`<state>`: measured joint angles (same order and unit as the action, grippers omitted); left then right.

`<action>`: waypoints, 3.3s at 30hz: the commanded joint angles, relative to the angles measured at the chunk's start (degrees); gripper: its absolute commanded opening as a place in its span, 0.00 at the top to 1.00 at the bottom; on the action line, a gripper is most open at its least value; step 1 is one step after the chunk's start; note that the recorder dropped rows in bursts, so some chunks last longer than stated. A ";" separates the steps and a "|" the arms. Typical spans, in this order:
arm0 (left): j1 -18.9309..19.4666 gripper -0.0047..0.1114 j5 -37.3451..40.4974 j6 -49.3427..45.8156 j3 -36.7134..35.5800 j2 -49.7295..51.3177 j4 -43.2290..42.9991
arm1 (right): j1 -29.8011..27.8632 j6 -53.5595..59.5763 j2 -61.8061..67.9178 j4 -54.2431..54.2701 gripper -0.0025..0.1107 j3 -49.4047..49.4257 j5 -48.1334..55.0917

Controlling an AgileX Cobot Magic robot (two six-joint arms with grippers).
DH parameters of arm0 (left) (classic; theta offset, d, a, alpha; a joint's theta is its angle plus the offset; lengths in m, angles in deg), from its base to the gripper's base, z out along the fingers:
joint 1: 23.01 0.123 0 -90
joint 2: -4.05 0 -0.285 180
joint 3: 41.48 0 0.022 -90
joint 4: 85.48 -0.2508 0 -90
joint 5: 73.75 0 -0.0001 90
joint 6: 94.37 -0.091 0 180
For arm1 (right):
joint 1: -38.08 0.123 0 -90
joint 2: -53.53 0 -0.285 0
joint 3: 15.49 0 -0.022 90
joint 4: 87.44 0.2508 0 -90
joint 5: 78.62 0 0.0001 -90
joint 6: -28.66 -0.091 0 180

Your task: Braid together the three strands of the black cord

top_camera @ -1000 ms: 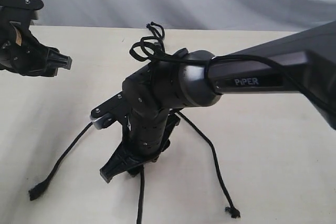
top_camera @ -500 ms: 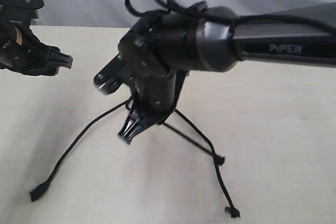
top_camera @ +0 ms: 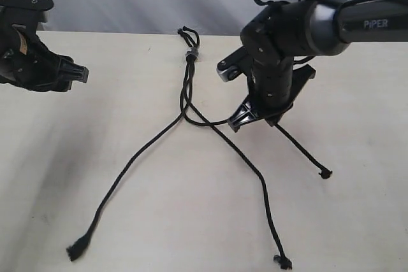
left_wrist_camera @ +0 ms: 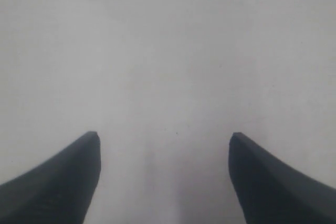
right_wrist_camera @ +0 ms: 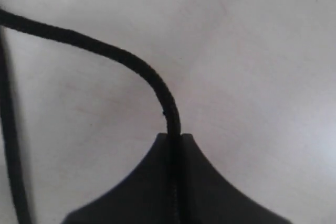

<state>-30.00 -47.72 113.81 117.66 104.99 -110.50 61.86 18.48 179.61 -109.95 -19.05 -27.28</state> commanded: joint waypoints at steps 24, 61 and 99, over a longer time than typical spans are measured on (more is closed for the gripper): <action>0.22 0.39 -0.78 0.13 0.04 0.06 -0.07 | 12.94 50.48 1.88 46.13 0.98 0.17 8.86; -4.64 0.39 -0.09 -10.55 0.14 -0.79 10.41 | -6.99 37.84 -4.82 38.90 0.40 2.86 -1.16; -28.78 0.96 14.46 -23.82 7.32 10.26 -5.73 | -20.20 40.09 -13.54 45.54 0.40 2.86 1.70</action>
<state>-60.66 -34.59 90.12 125.02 115.30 -110.43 42.00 57.90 166.64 -64.68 -16.00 -25.94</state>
